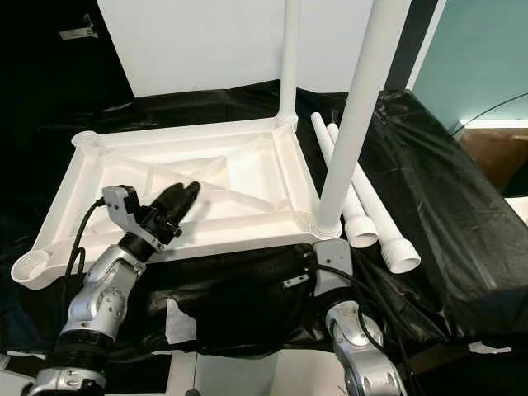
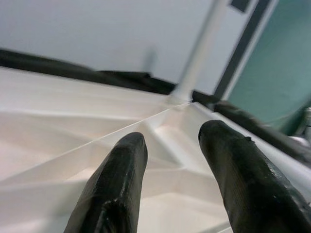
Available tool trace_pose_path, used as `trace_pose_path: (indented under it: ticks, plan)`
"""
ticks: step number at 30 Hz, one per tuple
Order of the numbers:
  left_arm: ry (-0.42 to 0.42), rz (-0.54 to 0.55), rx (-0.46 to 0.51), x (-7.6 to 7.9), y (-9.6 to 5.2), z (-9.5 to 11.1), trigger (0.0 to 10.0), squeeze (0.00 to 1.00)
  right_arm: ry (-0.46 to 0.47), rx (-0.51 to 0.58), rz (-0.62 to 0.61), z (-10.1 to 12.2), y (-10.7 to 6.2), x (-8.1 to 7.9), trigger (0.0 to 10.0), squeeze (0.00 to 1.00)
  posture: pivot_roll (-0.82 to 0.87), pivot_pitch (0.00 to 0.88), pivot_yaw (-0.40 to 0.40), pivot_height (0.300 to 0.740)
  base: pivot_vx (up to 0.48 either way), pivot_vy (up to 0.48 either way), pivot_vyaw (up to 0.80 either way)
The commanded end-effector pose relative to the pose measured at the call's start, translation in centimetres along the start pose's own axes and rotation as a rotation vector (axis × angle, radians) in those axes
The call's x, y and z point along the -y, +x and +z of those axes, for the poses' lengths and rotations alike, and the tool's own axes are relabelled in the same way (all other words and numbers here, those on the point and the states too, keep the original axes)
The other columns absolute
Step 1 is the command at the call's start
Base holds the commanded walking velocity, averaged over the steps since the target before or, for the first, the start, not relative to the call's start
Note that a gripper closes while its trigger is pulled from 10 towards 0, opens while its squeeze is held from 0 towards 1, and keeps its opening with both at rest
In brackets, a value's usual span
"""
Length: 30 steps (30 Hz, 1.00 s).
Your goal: Building children table
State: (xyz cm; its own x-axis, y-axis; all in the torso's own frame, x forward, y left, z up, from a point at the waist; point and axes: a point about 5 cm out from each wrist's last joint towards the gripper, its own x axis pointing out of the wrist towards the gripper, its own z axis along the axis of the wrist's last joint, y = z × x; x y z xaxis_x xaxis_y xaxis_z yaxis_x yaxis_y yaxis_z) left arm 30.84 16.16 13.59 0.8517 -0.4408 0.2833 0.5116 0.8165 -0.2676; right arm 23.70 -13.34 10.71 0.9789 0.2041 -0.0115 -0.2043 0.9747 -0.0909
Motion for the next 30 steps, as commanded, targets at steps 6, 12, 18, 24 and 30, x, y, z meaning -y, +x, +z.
trace_pose_path:
  ticks: [6, 12, 18, 24, 30]
  plan:
    - [0.028, 0.098, -0.017, -0.7, -1.8, -0.5, 10.0, 0.0, -0.023, 0.089, -0.098, 1.1, -0.6, 0.9, 10.0, 0.0, -0.09, 0.032, 0.041, 0.74, 0.0, 0.0, 0.0]
    - [0.02, -0.041, -0.109, 0.3, -3.6, -1.3, 10.0, 0.0, -0.033, 0.091, -0.101, 1.0, -0.5, 1.0, 10.0, 0.0, -0.08, 0.033, 0.036, 0.74, 0.0, 0.0, 0.0]
    - [0.053, -0.041, -0.126, 0.2, -4.1, -1.5, 10.0, 0.0, -0.033, 0.096, -0.101, 0.9, -0.3, 0.9, 10.0, 0.0, -0.08, 0.031, 0.034, 0.74, 0.0, 0.0, 0.0]
    - [0.056, -0.02, -0.108, 0.7, -4.1, -1.9, 10.0, 0.0, -0.036, 0.095, -0.103, 0.7, -0.4, 0.9, 10.0, 0.0, -0.08, 0.029, 0.024, 0.74, 0.0, 0.0, 0.0]
    - [-0.039, -0.124, -0.156, 1.7, -4.3, -2.2, 10.0, 0.0, -0.041, 0.088, -0.085, 0.6, -0.1, 0.9, 10.0, 0.0, -0.07, 0.024, 0.016, 0.74, 0.0, 0.0, 0.0]
